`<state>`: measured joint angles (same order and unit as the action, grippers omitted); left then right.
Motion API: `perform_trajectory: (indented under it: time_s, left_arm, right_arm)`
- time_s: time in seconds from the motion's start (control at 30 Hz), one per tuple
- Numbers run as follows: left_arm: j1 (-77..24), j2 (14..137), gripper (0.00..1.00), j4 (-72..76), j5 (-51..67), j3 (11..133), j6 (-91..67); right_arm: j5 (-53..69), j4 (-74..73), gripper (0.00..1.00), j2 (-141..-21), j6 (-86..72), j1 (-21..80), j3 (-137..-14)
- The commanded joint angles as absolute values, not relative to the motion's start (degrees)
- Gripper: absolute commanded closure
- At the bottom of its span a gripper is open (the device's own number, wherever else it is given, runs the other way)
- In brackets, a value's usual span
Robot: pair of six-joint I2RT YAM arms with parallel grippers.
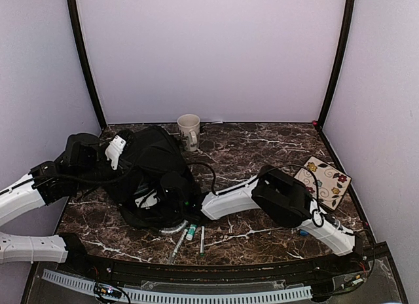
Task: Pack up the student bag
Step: Place the pencil case in the largest pocket of the bag, then place the largest pocket of the bag in the student bag.
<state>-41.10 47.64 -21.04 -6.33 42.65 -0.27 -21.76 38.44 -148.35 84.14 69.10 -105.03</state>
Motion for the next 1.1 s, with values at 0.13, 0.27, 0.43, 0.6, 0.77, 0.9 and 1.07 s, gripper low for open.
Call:
perform_trajectory:
  time_s: [0.13,0.27,0.43,0.6,0.77,0.9,1.07]
  left_arm:
    - [-41.5,45.55,1.0,-15.09,-9.62,41.5,-2.28]
    - [-41.44,45.65,1.0,-15.67,-10.84,41.71,-3.23]
    - [-41.46,47.38,1.0,-17.96,-13.13,43.13,-4.67]
    - [-41.47,49.44,1.0,-19.81,-12.48,43.92,-7.01]
    - [-41.45,50.63,1.0,-22.82,-11.68,44.75,-9.46]
    - [-41.44,51.44,1.0,-26.71,-11.77,45.05,-12.43]
    - [-41.41,53.18,1.0,-31.39,-8.14,44.43,-17.27]
  right_arm:
    - [-24.21,28.28,0.21,-137.57,76.34,71.71,-96.13]
    - [-24.13,25.02,0.21,-133.9,74.75,72.89,-91.18]
    - [-22.57,13.79,0.21,-129.47,68.35,74.69,-91.25]
    - [-14.58,-6.48,0.23,-123.26,57.95,76.06,-93.64]
    - [-5.43,-19.7,0.26,-114.7,50.38,76.96,-88.69]
    - [1.55,-28.27,0.27,-107.56,43.85,76.37,-85.01]
    - [11.6,-33.68,0.29,-99.33,35.24,71.23,-81.43]
